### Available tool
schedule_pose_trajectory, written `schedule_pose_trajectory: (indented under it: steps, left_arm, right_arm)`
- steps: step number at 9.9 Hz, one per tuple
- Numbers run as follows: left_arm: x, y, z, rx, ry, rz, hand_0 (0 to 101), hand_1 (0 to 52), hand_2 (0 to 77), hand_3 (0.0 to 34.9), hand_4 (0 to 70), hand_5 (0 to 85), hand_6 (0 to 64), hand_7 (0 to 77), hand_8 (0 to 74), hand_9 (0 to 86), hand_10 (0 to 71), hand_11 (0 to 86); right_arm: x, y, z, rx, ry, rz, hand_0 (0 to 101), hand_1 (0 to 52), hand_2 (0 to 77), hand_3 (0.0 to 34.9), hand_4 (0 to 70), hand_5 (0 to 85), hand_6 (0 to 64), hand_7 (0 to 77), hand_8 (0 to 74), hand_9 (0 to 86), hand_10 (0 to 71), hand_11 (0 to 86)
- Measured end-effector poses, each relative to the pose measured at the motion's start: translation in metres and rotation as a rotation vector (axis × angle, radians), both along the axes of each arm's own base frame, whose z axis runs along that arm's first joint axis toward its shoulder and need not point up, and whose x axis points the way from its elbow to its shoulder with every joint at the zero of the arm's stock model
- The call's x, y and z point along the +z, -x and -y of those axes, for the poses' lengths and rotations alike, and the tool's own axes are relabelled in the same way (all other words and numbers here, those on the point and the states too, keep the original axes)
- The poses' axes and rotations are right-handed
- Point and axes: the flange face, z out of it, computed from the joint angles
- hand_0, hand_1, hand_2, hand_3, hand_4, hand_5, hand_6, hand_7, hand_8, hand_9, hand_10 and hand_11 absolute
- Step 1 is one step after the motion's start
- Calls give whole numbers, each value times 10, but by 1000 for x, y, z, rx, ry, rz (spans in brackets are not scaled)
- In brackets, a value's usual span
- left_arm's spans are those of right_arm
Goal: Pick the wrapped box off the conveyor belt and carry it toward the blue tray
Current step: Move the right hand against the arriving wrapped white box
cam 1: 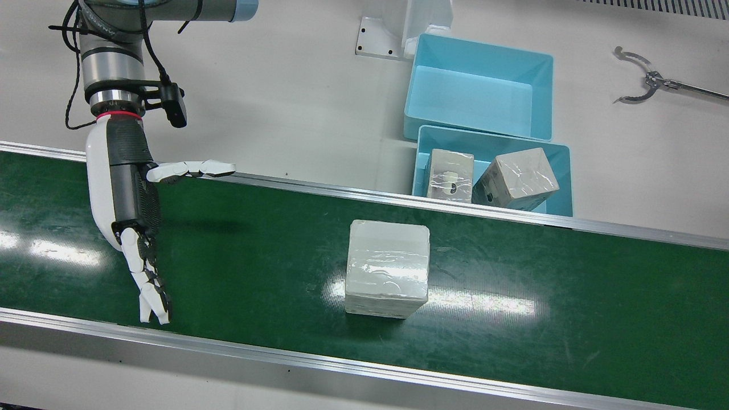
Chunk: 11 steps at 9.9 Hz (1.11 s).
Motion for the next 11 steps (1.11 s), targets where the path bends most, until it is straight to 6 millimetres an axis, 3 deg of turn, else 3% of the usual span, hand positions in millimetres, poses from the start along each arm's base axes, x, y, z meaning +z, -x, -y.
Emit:
schedule_pose_trajectory:
  steps: [4, 5, 11]
  left_arm:
    - [0, 0, 0, 0, 0, 0, 0, 0, 5, 0, 0, 11, 0, 0, 0, 0, 0, 0]
    - [0, 0, 0, 0, 0, 0, 0, 0, 5, 0, 0, 11, 0, 5, 0, 0, 0, 0]
    - [0, 0, 0, 0, 0, 0, 0, 0, 11, 0, 0, 11, 0, 0, 0, 0, 5, 0]
  right_arm:
    - [0, -3, 0, 3, -1, 3, 452, 142, 147, 32, 0, 76, 0, 0, 5, 11, 0, 11]
    - [0, -3, 0, 4, 0, 3, 456, 142, 147, 6, 0, 60, 0, 5, 0, 11, 0, 11]
    - [-1, 1, 0, -1, -1, 4, 469, 158, 142, 7, 0, 65, 0, 0, 0, 11, 0, 22]
